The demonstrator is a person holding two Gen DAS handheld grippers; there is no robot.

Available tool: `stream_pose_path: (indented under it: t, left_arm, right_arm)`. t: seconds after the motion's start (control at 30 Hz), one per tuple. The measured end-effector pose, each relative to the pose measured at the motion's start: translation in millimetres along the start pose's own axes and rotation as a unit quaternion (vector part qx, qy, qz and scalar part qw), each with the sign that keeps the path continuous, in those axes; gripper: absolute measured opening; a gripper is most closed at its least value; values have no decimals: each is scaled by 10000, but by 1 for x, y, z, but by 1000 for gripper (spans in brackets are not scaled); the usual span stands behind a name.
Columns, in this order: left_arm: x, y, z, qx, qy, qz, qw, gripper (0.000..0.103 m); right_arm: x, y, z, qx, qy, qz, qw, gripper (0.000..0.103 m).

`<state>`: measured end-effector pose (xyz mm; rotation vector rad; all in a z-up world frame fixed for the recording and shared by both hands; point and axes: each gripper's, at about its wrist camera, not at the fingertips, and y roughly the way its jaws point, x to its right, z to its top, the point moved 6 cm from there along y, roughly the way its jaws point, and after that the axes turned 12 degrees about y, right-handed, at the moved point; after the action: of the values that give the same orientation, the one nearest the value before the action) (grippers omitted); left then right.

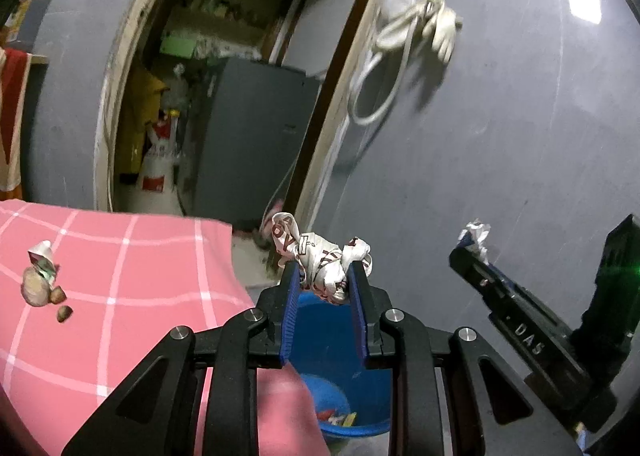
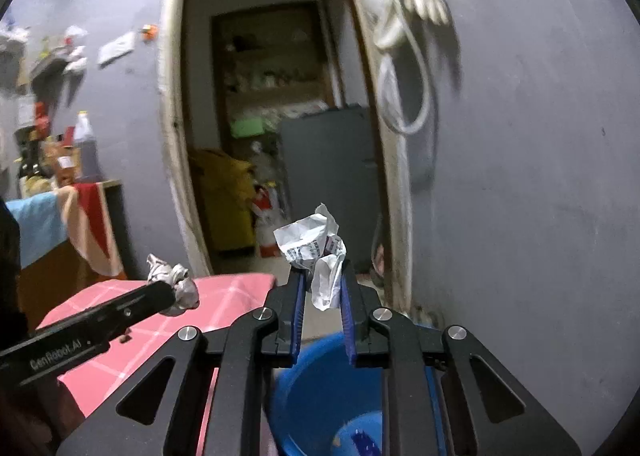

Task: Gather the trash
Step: 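Carry both held pieces over the blue bucket and open both grippers, then move both tools back over the remaining trash on the table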

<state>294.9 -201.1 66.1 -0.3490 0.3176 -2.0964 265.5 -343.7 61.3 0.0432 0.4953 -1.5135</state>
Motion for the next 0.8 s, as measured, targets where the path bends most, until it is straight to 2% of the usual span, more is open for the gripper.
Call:
stream_pose_path:
  t: [0.2,0.27,0.33,0.47,0.57,0.8]
  left_arm:
    - [5,32,-16,-596,-228,-236,9977,21]
    - [7,43,-21,-776,-266,-308,9962,21]
    - [8,51,-26,-913,-326,-383,9946,21]
    - [9,59,-36,-1113,-427,-476,9917,24]
    - [7,64,-42,-1230,-554,-543,9894,28]
    - [-2,63,-44,-1330,-763,-595,9864,28]
  right_arm:
    - [34,16,-12,-509,557,-276,9968,17]
    - [41,19,-15,-646,705,-303,9950,20]
    - [46,22,-18,-753,809,-333,9933,27]
    - [51,24,-21,-861,903,-367,9915,28]
    - [52,24,-22,-906,963,-396,9904,32]
    - [62,26,-23,-965,1185,-406,9874,44]
